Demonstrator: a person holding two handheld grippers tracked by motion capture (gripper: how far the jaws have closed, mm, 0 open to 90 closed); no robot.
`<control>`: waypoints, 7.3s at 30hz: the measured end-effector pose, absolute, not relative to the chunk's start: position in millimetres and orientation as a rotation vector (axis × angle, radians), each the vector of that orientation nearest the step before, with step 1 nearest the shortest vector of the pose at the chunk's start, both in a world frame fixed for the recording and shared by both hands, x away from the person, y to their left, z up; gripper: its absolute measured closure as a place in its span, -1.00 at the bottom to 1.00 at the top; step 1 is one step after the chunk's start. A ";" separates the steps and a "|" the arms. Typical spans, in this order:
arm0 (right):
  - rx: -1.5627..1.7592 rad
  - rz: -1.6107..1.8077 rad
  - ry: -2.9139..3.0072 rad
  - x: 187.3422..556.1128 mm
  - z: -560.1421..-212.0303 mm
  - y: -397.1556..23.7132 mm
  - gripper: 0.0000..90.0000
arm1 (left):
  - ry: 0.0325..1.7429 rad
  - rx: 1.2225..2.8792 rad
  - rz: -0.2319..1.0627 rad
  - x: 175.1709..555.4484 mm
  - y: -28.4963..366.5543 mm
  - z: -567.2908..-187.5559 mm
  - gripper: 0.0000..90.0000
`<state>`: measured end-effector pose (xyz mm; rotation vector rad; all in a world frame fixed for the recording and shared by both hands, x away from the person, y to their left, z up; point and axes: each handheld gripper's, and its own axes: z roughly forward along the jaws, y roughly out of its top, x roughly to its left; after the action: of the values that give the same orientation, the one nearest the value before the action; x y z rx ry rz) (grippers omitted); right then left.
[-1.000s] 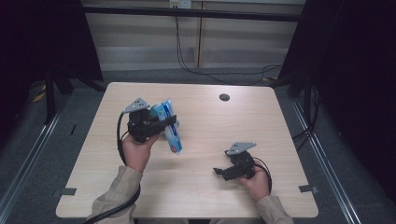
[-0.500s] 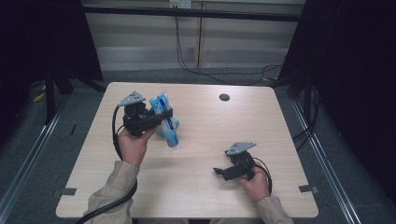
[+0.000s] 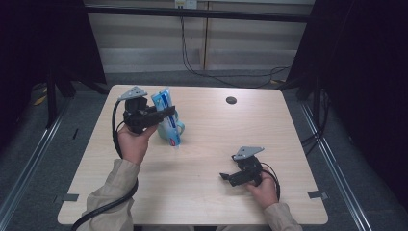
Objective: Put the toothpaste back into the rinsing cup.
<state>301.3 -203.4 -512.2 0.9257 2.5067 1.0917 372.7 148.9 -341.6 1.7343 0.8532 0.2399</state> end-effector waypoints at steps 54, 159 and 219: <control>0.925 1.093 2.504 301.4 -512.2 -203.3 -0.69 | 0.911 1.712 0.327 407.3 165.7 -304.1 0.65; 0.926 1.095 2.506 301.4 -512.2 -203.5 -0.69 | 1.035 1.697 0.417 464.6 158.6 -350.6 0.63; 0.922 1.094 2.508 301.4 -512.2 -203.5 -0.69 | 1.094 1.704 0.396 456.7 149.9 -390.6 0.63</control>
<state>301.4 -203.5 -512.2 0.9223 2.5080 1.0939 456.7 149.9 -390.6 1.7037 1.0942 0.3964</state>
